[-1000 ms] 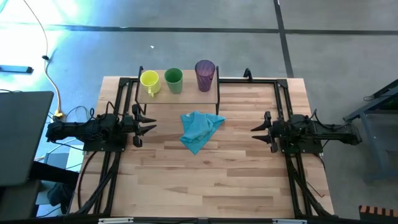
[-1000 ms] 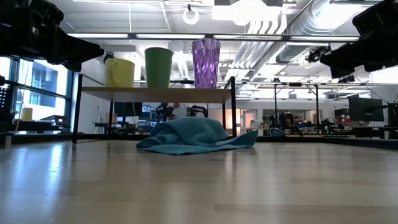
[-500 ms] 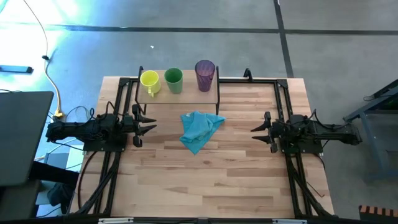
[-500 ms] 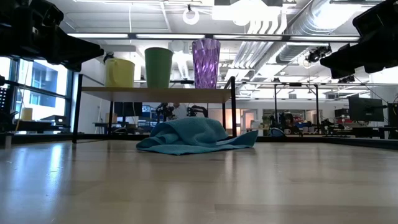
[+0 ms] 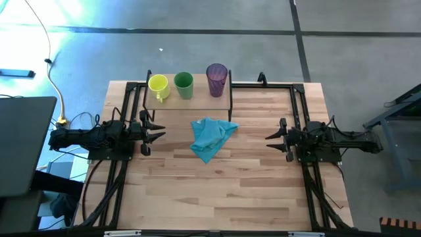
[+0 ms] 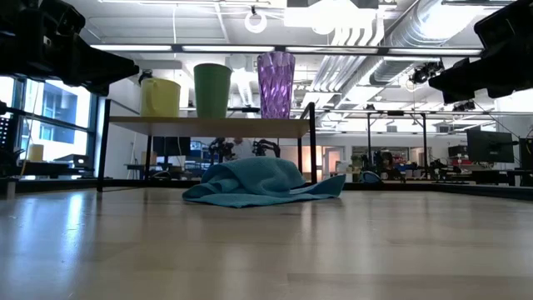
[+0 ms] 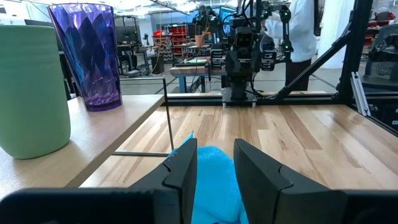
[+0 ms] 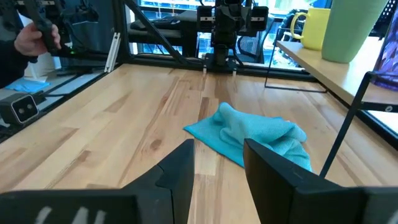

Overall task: Stack small to large cups/mugs on shelf
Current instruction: Return to Home Position

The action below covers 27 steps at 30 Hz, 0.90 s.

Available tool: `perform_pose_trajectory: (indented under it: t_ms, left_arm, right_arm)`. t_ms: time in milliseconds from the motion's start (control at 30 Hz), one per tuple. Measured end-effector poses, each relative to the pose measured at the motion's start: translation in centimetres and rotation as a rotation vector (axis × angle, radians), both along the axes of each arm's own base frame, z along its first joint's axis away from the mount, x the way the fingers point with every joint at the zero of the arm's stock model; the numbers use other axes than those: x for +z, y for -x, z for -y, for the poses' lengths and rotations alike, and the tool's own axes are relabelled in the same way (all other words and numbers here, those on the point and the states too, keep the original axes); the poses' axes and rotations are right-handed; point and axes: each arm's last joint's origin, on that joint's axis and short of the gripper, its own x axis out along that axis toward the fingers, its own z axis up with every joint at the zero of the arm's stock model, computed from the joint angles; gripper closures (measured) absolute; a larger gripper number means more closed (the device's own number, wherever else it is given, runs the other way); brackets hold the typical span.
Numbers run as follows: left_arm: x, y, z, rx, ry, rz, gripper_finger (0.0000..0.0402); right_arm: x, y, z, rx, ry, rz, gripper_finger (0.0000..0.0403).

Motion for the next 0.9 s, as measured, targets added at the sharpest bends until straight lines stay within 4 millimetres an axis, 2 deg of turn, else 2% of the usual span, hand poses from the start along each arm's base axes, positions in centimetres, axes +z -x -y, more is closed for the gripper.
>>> perform_pose_trajectory:
  t_ms: [733,900]
  left_arm:
    - [0.01,0.0,0.0,0.0,0.001,0.001,0.0307]
    - [0.03,0.02,-0.06,0.021,0.083,0.027,0.0307]
  right_arm:
    - [0.0,0.0,0.0,0.002,0.017,0.002,0.0275]
    - [0.0,0.0,0.0,0.002,0.017,0.001,0.0275]
